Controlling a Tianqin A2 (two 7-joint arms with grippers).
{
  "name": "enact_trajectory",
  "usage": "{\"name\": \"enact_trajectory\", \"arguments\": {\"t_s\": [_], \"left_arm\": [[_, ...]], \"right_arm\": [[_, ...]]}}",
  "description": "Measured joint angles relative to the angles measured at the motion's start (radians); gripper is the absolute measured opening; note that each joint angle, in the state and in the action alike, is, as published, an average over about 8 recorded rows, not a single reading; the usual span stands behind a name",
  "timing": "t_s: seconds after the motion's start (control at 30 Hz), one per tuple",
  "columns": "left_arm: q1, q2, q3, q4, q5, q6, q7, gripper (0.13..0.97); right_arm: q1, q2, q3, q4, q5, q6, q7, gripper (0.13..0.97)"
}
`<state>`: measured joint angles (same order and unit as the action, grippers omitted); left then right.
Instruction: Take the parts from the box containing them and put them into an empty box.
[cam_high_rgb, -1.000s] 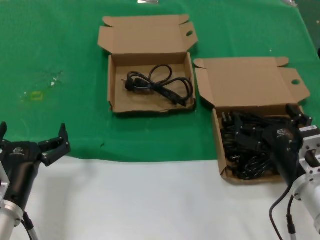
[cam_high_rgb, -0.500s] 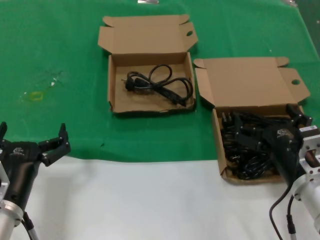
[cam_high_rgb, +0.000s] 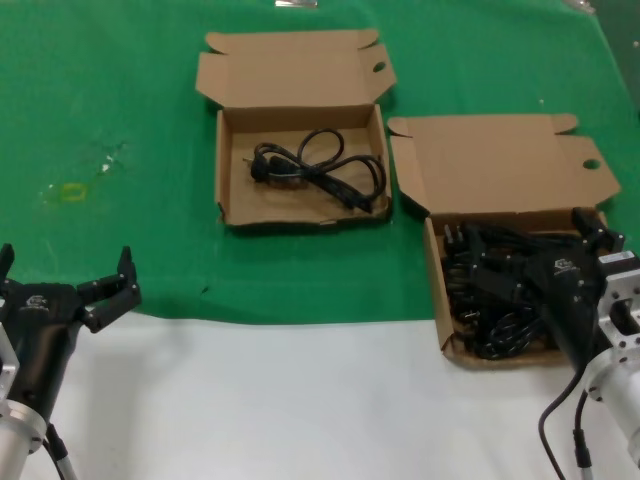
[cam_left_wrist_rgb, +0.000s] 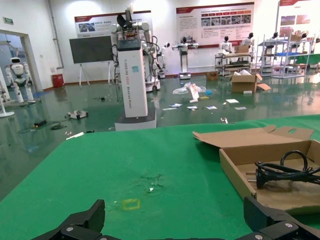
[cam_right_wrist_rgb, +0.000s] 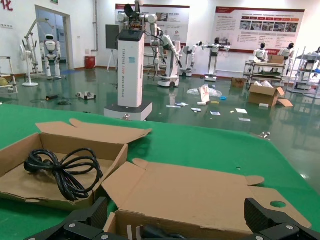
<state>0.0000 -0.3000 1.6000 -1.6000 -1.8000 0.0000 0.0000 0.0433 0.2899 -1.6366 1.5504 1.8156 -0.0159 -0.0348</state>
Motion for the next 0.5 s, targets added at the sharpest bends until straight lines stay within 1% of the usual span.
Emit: {"name": "enact_trajectory", "arguments": {"t_s": [0.5], "left_arm": [[0.000, 0.000, 0.000, 0.000, 0.000, 0.000, 0.000, 0.966]], "right_arm": [[0.000, 0.000, 0.000, 0.000, 0.000, 0.000, 0.000, 0.966]]}}
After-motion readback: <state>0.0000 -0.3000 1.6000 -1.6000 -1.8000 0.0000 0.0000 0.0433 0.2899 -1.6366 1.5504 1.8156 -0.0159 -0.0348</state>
